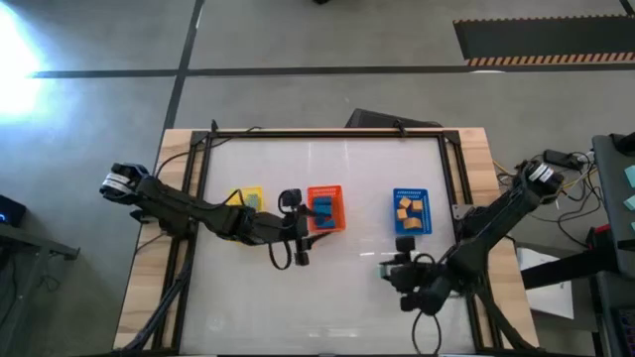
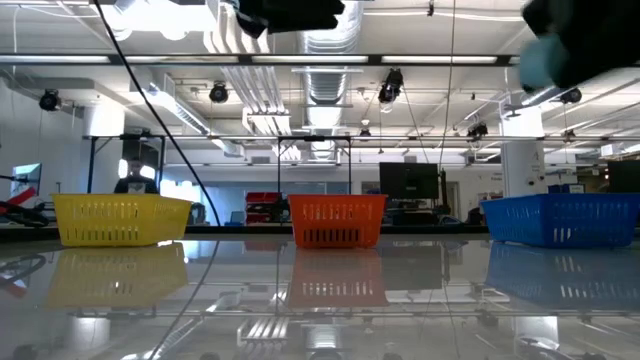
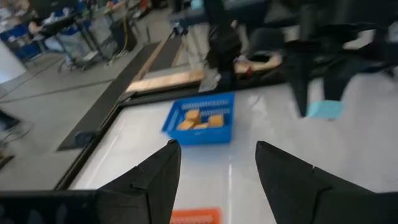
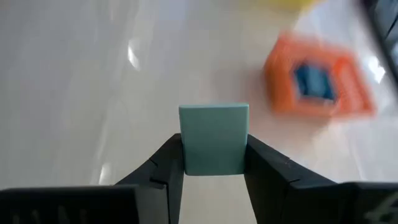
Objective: Sort & place blocks by color
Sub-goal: Put the light blue block into the yellow bin
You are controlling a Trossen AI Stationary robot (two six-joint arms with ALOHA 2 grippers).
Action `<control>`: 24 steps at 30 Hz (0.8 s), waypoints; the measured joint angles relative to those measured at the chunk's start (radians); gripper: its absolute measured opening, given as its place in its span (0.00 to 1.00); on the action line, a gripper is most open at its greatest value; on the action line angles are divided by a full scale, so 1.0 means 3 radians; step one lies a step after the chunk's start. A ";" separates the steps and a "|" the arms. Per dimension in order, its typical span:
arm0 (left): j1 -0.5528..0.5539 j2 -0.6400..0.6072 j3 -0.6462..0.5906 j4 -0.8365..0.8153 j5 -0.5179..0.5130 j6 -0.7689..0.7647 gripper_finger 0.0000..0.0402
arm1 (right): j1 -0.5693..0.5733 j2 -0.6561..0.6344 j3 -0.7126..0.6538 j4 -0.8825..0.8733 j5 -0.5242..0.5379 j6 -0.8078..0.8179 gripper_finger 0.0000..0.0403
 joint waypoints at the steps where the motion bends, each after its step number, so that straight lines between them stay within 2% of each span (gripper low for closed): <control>1: -0.0033 0.0000 -0.0026 0.0090 0.0017 -0.0004 0.48 | -0.0048 -0.0075 -0.0068 0.0236 0.0062 -0.0176 0.29; 6: -0.0193 0.0000 -0.0258 0.0849 0.0232 -0.0005 0.48 | -0.0370 -0.0320 -0.0541 0.1945 0.0099 -0.1144 0.29; 9: -0.0272 0.0000 -0.0393 0.1271 0.0372 -0.0005 0.48 | -0.0595 -0.0328 -0.0832 0.3064 -0.0241 -0.1581 0.29; 12: -0.0320 0.0017 -0.0497 0.1573 0.0400 -0.0009 0.48 | -0.0830 -0.0252 -0.1019 0.3932 -0.0697 -0.1769 0.29; 16: -0.0340 0.0147 -0.0535 0.1942 0.0412 -0.0009 0.48 | -0.1069 -0.0141 -0.1105 0.4340 -0.0980 -0.1834 0.29; 24: -0.0304 0.0554 -0.0466 0.2471 0.0427 -0.0006 0.48 | -0.1233 -0.0020 -0.1107 0.4409 -0.1013 -0.1793 0.29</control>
